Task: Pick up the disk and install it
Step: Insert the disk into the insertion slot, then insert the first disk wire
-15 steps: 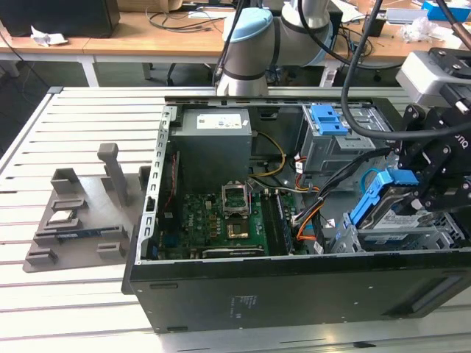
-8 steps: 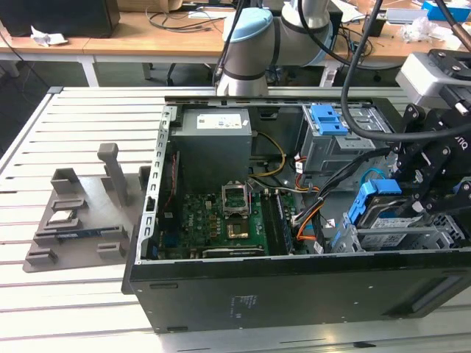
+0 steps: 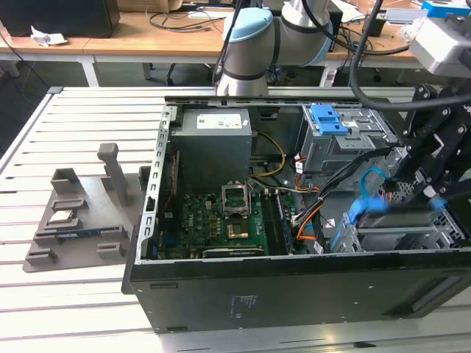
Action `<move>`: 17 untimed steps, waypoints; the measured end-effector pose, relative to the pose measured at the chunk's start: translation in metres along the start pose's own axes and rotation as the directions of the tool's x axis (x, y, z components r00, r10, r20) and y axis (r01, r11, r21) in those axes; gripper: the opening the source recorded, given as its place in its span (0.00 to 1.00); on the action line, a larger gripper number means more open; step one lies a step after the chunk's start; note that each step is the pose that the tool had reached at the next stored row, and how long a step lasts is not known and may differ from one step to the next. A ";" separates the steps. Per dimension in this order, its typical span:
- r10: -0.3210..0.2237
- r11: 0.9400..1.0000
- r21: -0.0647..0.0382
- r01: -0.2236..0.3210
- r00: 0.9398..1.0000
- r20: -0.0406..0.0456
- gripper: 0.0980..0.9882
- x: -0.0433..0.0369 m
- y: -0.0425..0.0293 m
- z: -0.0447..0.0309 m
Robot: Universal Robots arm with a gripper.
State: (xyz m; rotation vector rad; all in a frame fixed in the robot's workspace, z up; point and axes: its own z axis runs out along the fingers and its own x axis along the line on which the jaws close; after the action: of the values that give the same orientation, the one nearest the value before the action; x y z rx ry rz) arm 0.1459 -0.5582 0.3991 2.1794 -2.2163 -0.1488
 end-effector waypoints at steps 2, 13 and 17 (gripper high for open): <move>0.000 1.000 0.000 0.000 1.000 -0.002 0.39 -0.0016 0.0004 -0.0044; -0.005 1.000 0.000 0.005 1.000 -0.001 0.01 -0.0128 0.0006 -0.0042; -0.005 1.000 0.000 0.005 1.000 -0.002 0.01 -0.0128 0.0006 -0.0043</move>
State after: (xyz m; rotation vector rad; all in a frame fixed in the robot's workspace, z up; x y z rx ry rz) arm 0.1459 -0.5456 0.4040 2.1839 -2.2105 -0.1474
